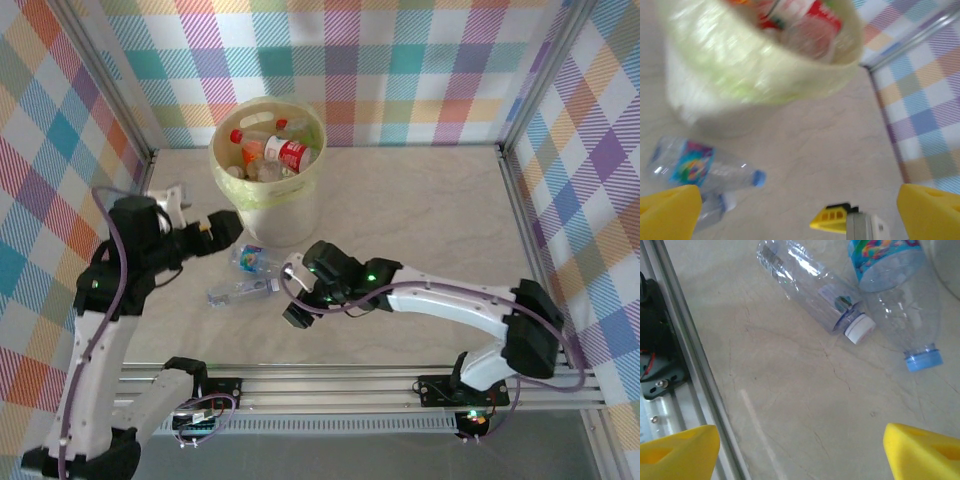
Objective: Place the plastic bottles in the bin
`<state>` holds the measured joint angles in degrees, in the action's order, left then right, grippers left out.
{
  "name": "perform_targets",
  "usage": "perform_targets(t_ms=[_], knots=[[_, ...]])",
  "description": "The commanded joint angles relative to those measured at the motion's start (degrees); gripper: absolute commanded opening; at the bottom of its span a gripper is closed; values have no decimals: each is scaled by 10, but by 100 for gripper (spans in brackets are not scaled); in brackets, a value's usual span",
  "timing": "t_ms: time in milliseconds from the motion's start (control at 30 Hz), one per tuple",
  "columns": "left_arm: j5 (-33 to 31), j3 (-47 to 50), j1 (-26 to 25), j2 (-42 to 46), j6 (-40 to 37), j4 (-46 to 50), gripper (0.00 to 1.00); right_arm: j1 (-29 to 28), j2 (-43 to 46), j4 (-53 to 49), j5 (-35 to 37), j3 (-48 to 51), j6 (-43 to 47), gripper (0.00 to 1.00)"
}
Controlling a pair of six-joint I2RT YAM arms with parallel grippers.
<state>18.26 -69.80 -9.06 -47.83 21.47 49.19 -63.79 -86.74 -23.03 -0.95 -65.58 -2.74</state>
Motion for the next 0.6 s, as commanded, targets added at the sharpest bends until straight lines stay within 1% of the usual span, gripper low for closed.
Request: perform_targets(t_ms=[0,67,133,167,233,333,500,567], knots=[[-84,55,3,45,33,71,100,3,-53,-14,-26,-48,61,85],[-88,83,3,63,61,76,100,3,-89,-21,-27,-75,78,84],[-88,99,3,71,73,90,100,3,-119,-19,-24,-95,79,84],[-96,105,4,76,75,97,100,3,-131,-11,-21,-103,97,83],[-114,116,3,87,77,104,100,2,-153,0,-17,-118,101,83],[-116,121,4,92,80,97,100,2,-194,-3,-14,-158,111,82],[-156,116,7,91,73,103,100,1,-258,-11,-14,-224,123,81],[-159,115,9,93,72,98,100,1,-281,-14,-15,-247,126,81]])
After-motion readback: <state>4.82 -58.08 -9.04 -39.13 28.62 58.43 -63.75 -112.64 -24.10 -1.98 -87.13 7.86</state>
